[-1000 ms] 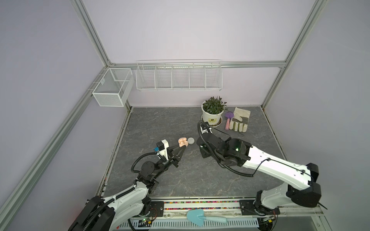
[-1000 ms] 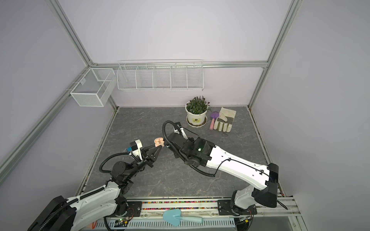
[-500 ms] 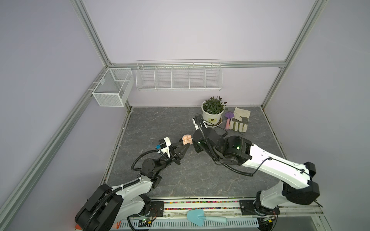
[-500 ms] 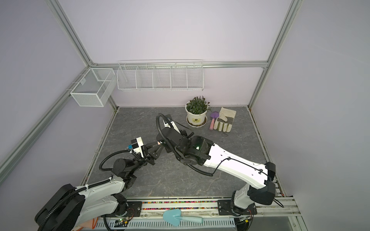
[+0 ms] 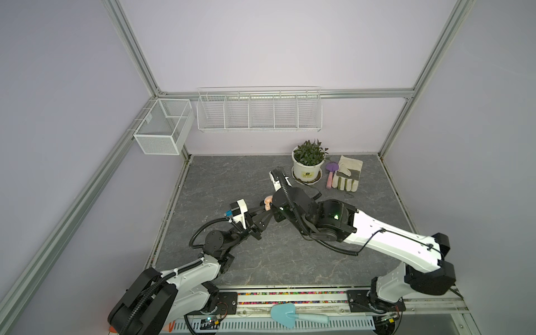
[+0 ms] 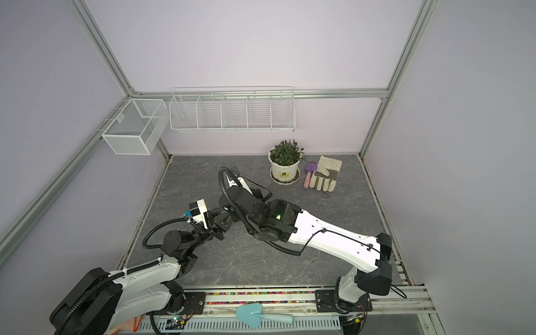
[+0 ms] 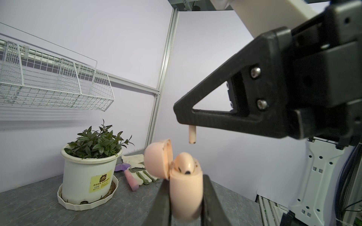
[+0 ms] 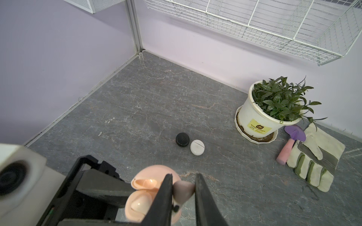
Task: Insert wireless bluetooth earbuds into charging case
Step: Insert the wireless bluetooth earbud into the charging case.
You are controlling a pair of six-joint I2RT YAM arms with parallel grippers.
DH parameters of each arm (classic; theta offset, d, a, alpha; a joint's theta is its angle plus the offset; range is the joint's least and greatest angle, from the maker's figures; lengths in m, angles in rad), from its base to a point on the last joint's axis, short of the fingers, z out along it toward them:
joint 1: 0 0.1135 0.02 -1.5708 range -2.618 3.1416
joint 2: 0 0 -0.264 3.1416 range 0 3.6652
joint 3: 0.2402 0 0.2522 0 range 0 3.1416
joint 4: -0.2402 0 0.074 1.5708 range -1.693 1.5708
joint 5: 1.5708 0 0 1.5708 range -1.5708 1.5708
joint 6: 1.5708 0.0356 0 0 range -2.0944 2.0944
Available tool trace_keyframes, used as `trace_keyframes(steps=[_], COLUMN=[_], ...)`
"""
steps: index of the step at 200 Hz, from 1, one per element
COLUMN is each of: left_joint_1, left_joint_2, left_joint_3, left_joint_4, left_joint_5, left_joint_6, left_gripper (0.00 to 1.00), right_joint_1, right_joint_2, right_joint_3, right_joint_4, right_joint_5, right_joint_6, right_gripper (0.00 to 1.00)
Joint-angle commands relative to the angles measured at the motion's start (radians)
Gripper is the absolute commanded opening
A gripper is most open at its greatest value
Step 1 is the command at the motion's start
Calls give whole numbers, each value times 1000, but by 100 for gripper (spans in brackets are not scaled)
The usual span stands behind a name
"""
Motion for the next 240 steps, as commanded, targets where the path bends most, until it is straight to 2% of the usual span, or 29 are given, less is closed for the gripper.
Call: trace_keyframes(steps=[1,192,215,240], left_joint_1=[0,-1,0,-1], left_joint_2=[-20,-24,-27,-27], left_joint_3=[15,12,14,12], left_joint_4=[51,51,50,50], left_joint_5=[10,-1,2,4], left_joint_6=[-12,-13,-13,-12], left_gripper=[0,0,0,0], right_joint_1=[9,10,11,11], right_joint_2=[10,-30,-24,-31], right_joint_3=[16,-79,-82,-75], right_joint_4=[30,39,25,18], right_joint_5=[5,-64,-62,-61], right_joint_6=[-12,62,70,66], right_gripper=[23,23,26,35])
